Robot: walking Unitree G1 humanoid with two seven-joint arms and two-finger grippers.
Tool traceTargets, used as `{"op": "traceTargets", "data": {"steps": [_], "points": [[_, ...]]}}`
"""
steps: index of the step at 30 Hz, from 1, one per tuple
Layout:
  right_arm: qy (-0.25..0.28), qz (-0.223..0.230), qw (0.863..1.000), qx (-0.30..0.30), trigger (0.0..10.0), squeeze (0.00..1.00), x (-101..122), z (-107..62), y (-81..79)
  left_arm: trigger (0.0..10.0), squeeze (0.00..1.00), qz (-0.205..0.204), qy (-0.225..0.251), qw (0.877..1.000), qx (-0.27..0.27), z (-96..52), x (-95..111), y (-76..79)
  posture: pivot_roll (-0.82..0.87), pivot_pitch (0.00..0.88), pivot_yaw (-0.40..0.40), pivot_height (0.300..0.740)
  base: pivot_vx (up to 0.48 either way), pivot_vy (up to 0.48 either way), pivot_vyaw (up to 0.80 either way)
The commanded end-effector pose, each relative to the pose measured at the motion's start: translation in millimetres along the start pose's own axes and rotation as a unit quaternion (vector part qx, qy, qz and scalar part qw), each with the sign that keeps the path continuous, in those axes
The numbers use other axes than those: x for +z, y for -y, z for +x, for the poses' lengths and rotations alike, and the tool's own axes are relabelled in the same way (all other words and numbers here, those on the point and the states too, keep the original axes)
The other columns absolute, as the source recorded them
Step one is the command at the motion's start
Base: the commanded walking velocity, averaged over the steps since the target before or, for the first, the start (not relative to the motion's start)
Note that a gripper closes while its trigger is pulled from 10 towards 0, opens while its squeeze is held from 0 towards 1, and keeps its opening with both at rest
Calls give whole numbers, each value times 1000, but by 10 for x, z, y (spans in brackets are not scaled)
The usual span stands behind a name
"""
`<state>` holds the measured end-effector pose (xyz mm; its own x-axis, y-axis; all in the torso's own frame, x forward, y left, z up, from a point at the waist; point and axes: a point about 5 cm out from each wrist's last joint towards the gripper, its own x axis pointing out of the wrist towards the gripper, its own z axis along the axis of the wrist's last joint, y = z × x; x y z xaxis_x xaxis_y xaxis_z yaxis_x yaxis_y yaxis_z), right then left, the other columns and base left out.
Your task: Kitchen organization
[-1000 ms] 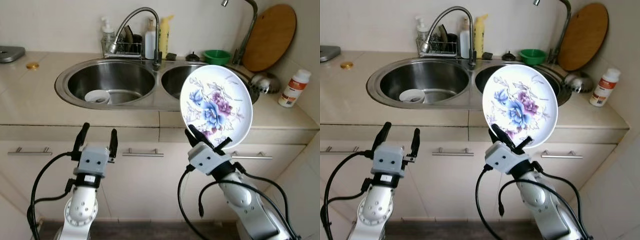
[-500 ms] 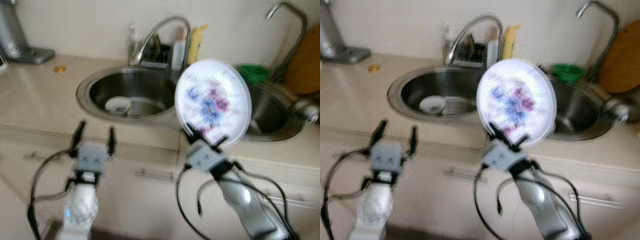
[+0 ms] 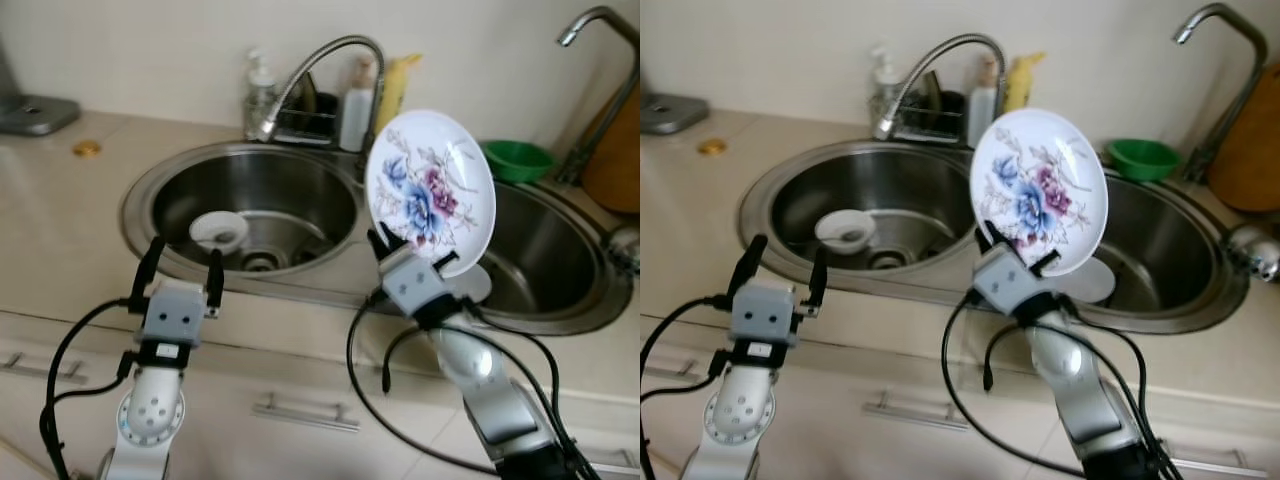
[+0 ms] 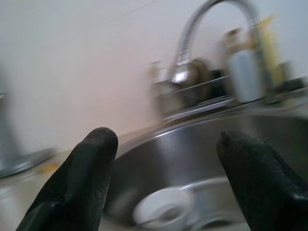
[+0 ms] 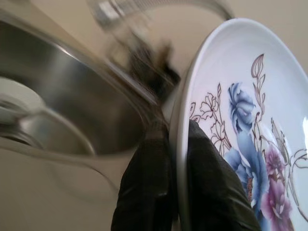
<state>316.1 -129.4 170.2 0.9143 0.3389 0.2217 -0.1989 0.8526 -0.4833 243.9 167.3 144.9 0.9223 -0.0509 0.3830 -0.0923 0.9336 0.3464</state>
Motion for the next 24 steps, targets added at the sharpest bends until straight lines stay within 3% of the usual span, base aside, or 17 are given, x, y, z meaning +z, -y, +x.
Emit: {"op": "traceTargets", "data": {"steps": [1,2,5,8,11,12,13,15,17,18,19,21,24], "points": [[12,29,999,-8,10000,0,90,114,67,10000,0,5,8,1000,4,4,23,-50,63,0,-50,740,0,0,0],[8,37,999,-9,10000,0,87,152,80,10000,0,6,8,1000,4,4,22,-47,65,0,-50,740,0,0,0],[-44,119,992,-21,10000,0,-16,418,164,10000,0,7,8,1000,3,10,19,-37,78,0,-56,740,0,0,0],[-76,143,986,-27,10000,0,-93,505,196,10000,0,7,9,1000,3,12,20,-32,87,0,-60,740,0,0,0],[-154,189,968,-61,10000,0,-294,581,293,10000,0,8,8,1000,3,11,18,-29,96,0,-66,740,0,0,0],[-190,224,952,-89,10000,0,-397,583,361,10000,0,9,7,1000,4,8,16,-28,99,0,-70,740,0,0,0],[-190,224,952,-89,10000,0,-397,583,361,10000,0,9,7,1000,4,8,16,-28,99,0,-70,740,0,0,0],[-235,254,927,-145,10000,0,-554,524,501,10000,0,9,6,1000,5,2,14,-30,102,0,-74,740,0,0,0],[-252,255,919,-165,10000,0,-623,483,562,10000,0,9,5,1000,5,-2,11,-29,101,0,-73,740,0,0,0],[-276,272,902,-193,10000,0,-714,415,622,10000,0,9,4,1000,5,-8,7,-24,100,0,-74,740,0,0,0],[-276,272,902,-193,10000,0,-714,415,622,10000,0,9,4,1000,5,-8,7,-24,100,0,-74,740,0,0,0],[-311,296,875,-224,10000,0,-848,301,675,10000,0,8,2,1000,3,-14,4,-17,98,0,-73,740,0,0,0],[-349,309,851,-243,10000,0,-977,187,688,10000,0,8,0,1000,1,-21,-2,-9,95,0,-71,740,0,0,0]]}}
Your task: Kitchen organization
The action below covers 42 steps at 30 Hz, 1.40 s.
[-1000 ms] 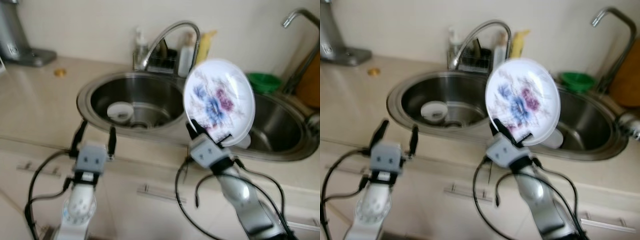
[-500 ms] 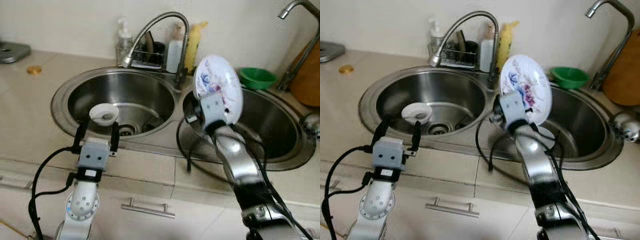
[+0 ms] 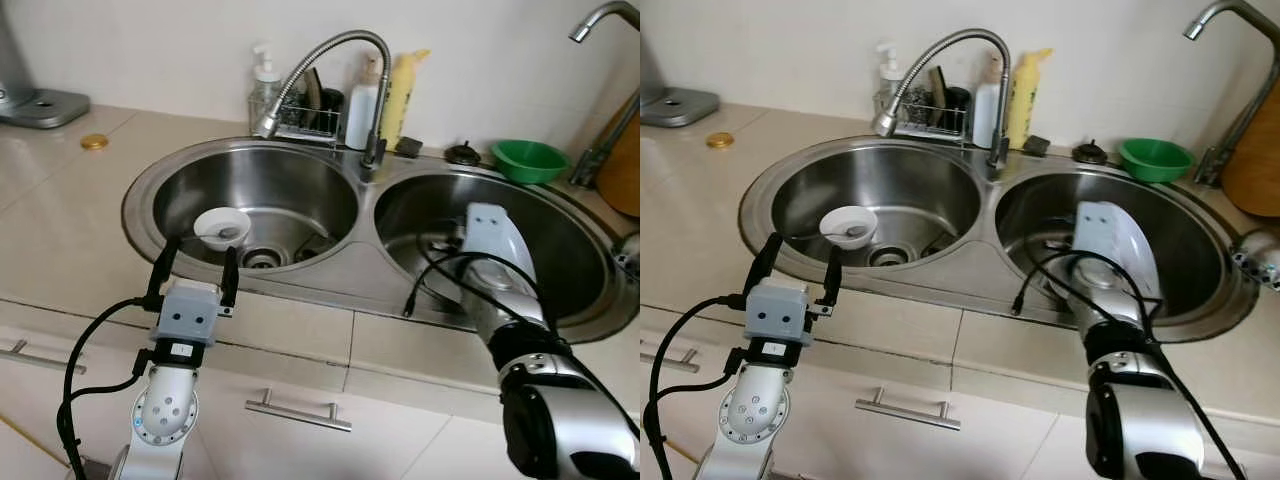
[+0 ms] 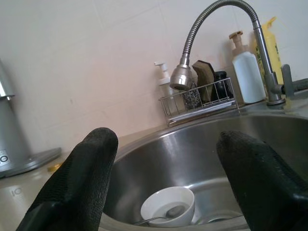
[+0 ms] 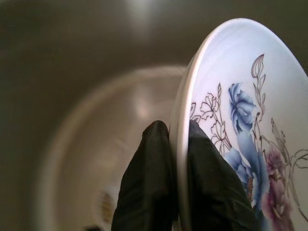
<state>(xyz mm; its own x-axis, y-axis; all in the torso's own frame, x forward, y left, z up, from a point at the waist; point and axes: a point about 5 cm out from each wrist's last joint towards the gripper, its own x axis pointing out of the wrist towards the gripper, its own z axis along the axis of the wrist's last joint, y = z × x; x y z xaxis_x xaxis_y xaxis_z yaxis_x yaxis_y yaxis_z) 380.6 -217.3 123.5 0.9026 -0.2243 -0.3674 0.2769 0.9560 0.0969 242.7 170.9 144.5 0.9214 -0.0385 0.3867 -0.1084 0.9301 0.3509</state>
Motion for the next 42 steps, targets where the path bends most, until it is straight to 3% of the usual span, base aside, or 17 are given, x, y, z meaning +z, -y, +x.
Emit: {"op": "traceTargets", "data": {"steps": [1,4,5,7,8,21,22,25,27,28,30,31,36,37,38,39,42], "points": [[-12,12,1000,-15,10000,0,21,9,28,10000,0,2,1,1000,-5,-7,11,24,95,0,-71,740,0,0,0],[-27,18,999,-20,10000,0,-33,12,47,10000,0,2,0,1000,-6,-10,8,25,93,0,-69,740,0,0,0],[-32,18,999,-17,10000,886,-52,13,32,10000,0,1,-1,1000,-7,-12,7,27,91,0,-68,740,0,0,0],[-32,18,999,-17,10000,886,-58,13,26,10000,0,1,-1,1000,-7,-12,7,28,91,0,-68,740,0,0,0],[-31,18,999,-15,10000,1000,-60,13,20,10000,0,1,-2,1000,-7,-13,6,30,92,0,-67,740,0,0,0],[53,-15,996,67,10000,1000,218,-22,-292,10000,0,0,-8,1000,-9,-35,-10,29,95,0,-67,740,0,0,0],[81,11,991,108,10000,1000,329,-66,-416,10000,0,0,-9,1000,-10,-39,-15,26,93,0,-66,740,0,0,0],[106,40,984,137,10000,1000,411,-109,-486,10000,0,-1,-10,1000,-10,-41,-19,26,92,0,-65,740,0,0,0],[151,75,972,165,10000,1000,524,-179,-531,10000,0,-3,-13,1000,-11,-46,-23,32,92,0,-65,740,0,0,0],[199,88,957,190,10000,1000,623,-272,-554,10000,0,-7,-14,1000,-13,-52,-23,41,91,0,-64,740,0,0,0],[236,84,946,206,10000,1000,679,-354,-568,10000,0,-10,-15,1000,-14,-55,-21,45,91,0,-63,740,0,0,0],[279,31,938,203,10000,1000,713,-453,-579,10000,0,-13,-12,1000,-14,-56,-10,45,88,0,-62,740,0,0,0],[297,12,933,204,10000,1000,718,-509,-585,10000,0,-14,-12,1000,-14,-55,-7,44,86,0,-62,740,0,0,0],[314,-7,927,204,10000,859,715,-556,-588,10000,0,-16,-11,1000,-12,-53,-3,40,84,0,-61,740,0,0,0],[325,-21,923,205,10000,859,711,-592,-592,10000,0,-17,-10,1000,-10,-52,0,37,84,0,-61,740,0,0,0],[359,-60,909,204,10000,0,638,-712,-598,10000,0,-18,-7,1000,-7,-44,16,27,80,0,-60,740,0,240,0],[382,-90,896,206,10000,0,554,-827,-603,10000,0,-17,-5,1000,-8,-38,27,24,81,0,-60,740,0,160,0]]}}
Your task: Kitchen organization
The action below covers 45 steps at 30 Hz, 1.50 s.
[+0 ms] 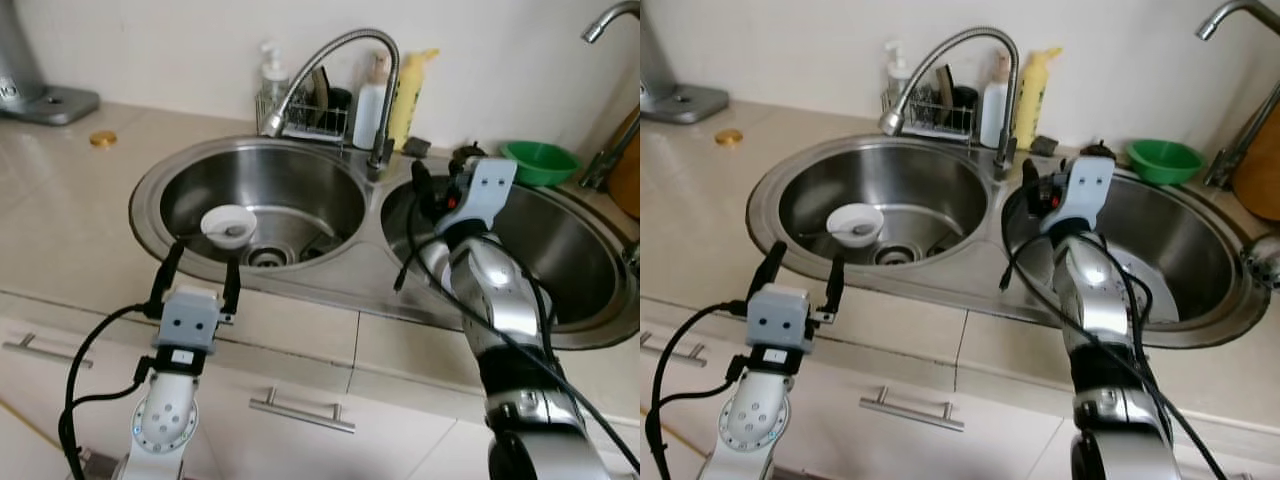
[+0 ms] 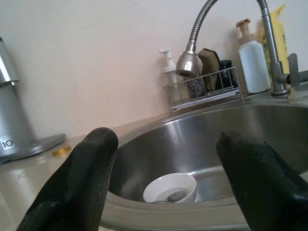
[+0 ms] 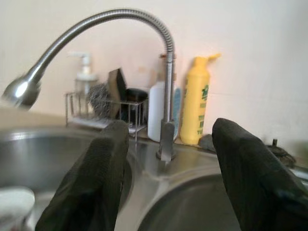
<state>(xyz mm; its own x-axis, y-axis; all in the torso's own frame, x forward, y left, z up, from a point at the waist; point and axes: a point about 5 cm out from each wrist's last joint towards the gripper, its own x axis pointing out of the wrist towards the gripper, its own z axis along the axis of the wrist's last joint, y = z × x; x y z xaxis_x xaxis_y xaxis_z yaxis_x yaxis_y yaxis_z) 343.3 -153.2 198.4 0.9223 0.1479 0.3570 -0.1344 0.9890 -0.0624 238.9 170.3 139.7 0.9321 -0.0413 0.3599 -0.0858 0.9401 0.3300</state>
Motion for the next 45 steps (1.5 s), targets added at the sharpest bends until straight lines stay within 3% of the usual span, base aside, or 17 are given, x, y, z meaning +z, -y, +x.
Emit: {"op": "traceTargets", "data": {"steps": [1,3,5,11,17,33,38,45], "points": [[37,-26,999,7,10000,0,134,-16,-32,10000,0,-2,9,1000,-3,14,54,7,81,0,-60,740,0,0,0],[40,-30,999,8,10000,0,140,-35,-40,10000,0,-1,9,1000,-3,15,54,8,81,0,-60,740,0,0,0],[78,-72,994,10,10000,0,231,-86,-98,10000,0,-1,13,1000,-3,17,65,8,79,0,-59,740,0,0,0],[107,-133,985,-7,10000,0,305,-150,-120,10000,0,-2,16,1000,-3,21,78,13,81,0,-63,740,0,480,0],[115,-138,984,-16,10000,0,324,-209,-124,10000,0,0,24,1000,-3,23,104,6,79,0,-65,740,0,429,-219],[137,-176,975,-16,10000,0,349,-413,-159,10000,0,8,38,999,-15,15,140,32,77,0,-65,740,0,0,-800],[141,-173,975,-11,10000,0,340,-452,-180,10000,0,11,39,999,-17,14,139,36,75,0,-65,740,0,0,-800],[123,-160,979,0,10000,0,269,-472,-224,10000,0,9,36,999,-15,18,133,48,76,0,-65,740,0,0,0]]}}
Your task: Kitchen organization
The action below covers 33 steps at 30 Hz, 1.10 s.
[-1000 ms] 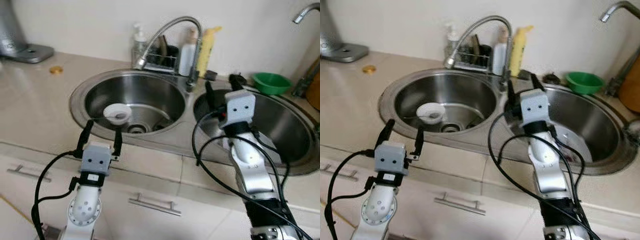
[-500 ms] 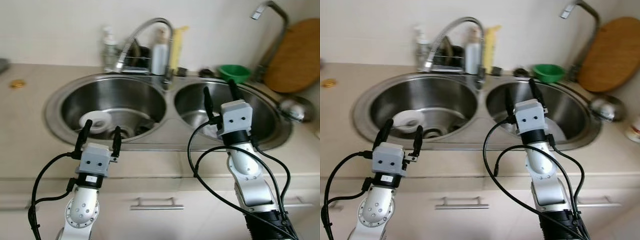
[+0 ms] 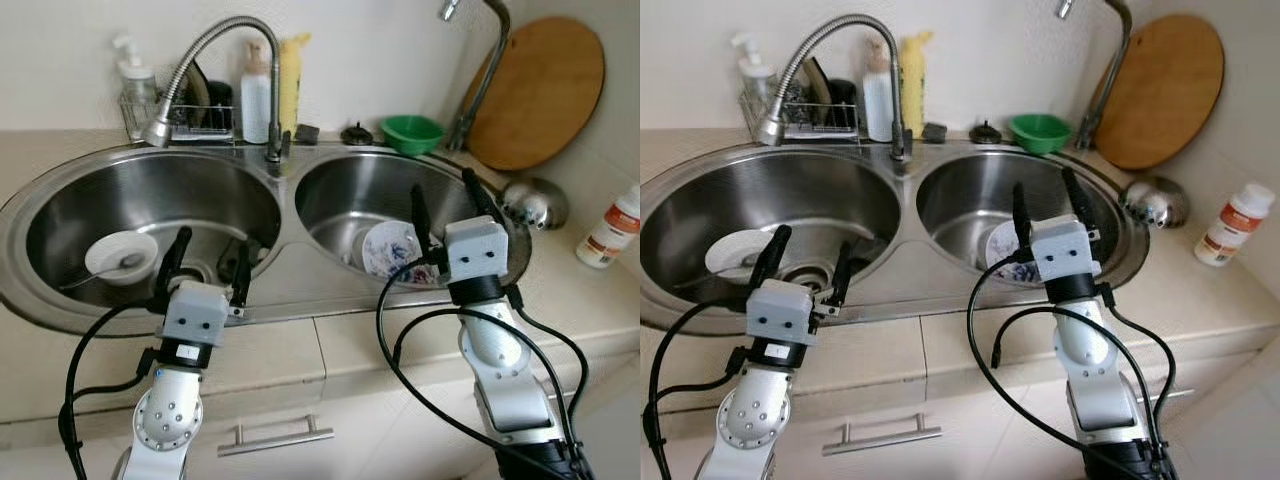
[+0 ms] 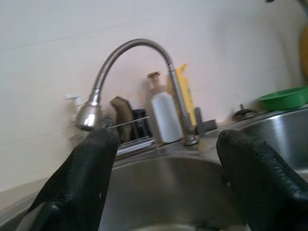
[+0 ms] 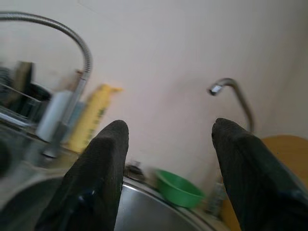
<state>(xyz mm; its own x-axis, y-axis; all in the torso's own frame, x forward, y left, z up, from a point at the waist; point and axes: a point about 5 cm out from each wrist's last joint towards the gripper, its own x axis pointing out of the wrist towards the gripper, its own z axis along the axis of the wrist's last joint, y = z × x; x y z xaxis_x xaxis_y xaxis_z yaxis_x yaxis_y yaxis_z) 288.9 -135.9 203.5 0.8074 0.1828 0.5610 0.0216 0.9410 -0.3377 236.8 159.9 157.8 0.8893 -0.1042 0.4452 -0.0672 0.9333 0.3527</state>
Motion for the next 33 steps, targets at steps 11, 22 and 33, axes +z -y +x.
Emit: {"op": "traceTargets", "data": {"steps": [11,22,33], "points": [[0,34,999,27,10000,0,22,-25,-103,10000,0,29,14,999,-14,1,41,23,83,0,-68,740,0,323,0],[-1,40,999,33,10000,0,16,-20,-138,10000,0,44,32,998,-16,28,96,18,88,0,-69,740,0,480,0],[-2,44,998,37,10000,0,8,-25,-172,10000,0,53,48,997,-18,39,135,22,91,0,-69,740,0,305,0]]}}
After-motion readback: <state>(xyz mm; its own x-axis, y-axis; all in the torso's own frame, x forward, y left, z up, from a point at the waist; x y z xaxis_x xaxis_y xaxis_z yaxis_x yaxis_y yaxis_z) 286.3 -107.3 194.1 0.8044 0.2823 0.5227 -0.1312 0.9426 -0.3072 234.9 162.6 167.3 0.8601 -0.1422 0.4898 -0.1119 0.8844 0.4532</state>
